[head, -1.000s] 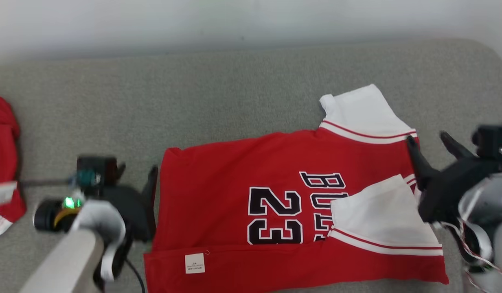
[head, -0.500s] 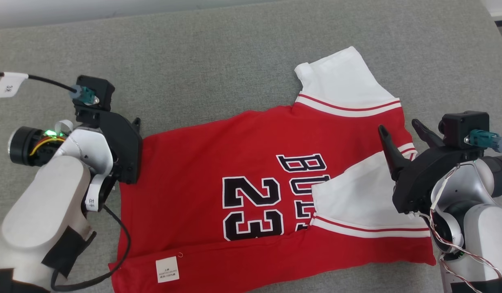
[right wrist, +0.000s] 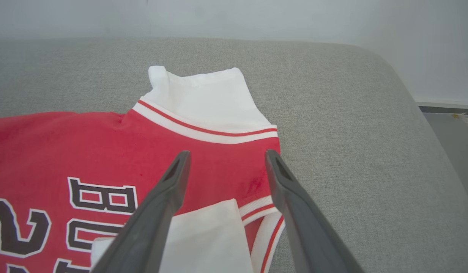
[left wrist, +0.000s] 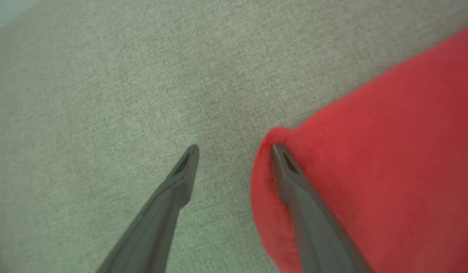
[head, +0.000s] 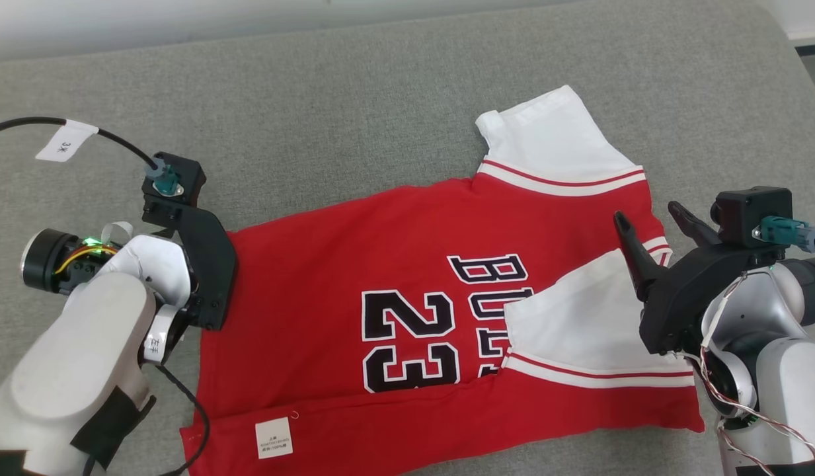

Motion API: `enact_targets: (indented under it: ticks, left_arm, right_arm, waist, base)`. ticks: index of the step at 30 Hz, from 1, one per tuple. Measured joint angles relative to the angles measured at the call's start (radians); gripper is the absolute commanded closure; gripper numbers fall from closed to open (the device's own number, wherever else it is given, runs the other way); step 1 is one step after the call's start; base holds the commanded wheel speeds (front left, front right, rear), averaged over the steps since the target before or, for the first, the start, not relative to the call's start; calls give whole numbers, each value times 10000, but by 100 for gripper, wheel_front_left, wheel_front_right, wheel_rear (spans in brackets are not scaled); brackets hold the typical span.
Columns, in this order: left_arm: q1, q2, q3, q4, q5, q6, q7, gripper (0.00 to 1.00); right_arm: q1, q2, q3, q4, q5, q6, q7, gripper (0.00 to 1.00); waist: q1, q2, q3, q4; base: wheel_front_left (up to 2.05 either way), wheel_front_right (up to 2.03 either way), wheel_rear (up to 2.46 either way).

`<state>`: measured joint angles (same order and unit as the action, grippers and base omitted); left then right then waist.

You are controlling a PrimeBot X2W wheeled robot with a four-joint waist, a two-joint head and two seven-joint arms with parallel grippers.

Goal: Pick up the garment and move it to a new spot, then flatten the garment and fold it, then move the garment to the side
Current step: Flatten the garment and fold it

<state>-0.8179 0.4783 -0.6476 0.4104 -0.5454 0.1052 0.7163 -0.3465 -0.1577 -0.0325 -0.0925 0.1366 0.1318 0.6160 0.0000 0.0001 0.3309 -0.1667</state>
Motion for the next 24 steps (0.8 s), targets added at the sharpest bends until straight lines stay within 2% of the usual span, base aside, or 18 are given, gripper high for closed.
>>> enact_targets:
  ticks: [2,5,6,7,8,12,18,24]
  left_arm:
    - [-58,15,-111,4,40,-86,171,19]
    - [-87,-12,-163,-19,-19,-178,217,50]
    - [-98,-27,-171,-25,-25,-190,199,68]
    - [-105,-65,-165,-21,-56,-221,148,93]
    - [-108,-107,-169,-17,-63,-228,75,100]
    - [-103,-278,-65,123,-113,-73,-301,100]
    - [-66,-441,405,360,-169,472,-1375,100]
    - [111,-581,474,462,-228,550,-1779,100]
  right_arm:
    - [9,-35,-33,-71,2,0,35,0]
    - [46,-96,-127,-148,0,0,58,0]
    - [60,-98,-127,-151,-4,0,56,0]
    - [81,-88,-121,-144,-21,0,52,0]
    - [87,-71,-88,-134,-23,0,56,0]
    - [88,-13,-10,-130,-23,0,84,0]
    - [79,-67,-134,-146,-33,0,98,0]
    - [105,-88,-186,-98,-67,0,163,0]
  waist:
    - [0,0,60,-28]
    - [0,0,137,-34]
    - [0,-1,150,-28]
    - [0,-1,158,-18]
    - [0,0,161,-6]
    - [0,-1,191,36]
    - [0,0,163,179]
    - [0,0,-32,322]
  base:
    - [0,0,0]
    - [0,0,0]
    - [0,0,0]
    - [0,0,0]
    - [0,0,0]
    - [0,0,0]
    - [0,0,0]
    - [0,0,0]
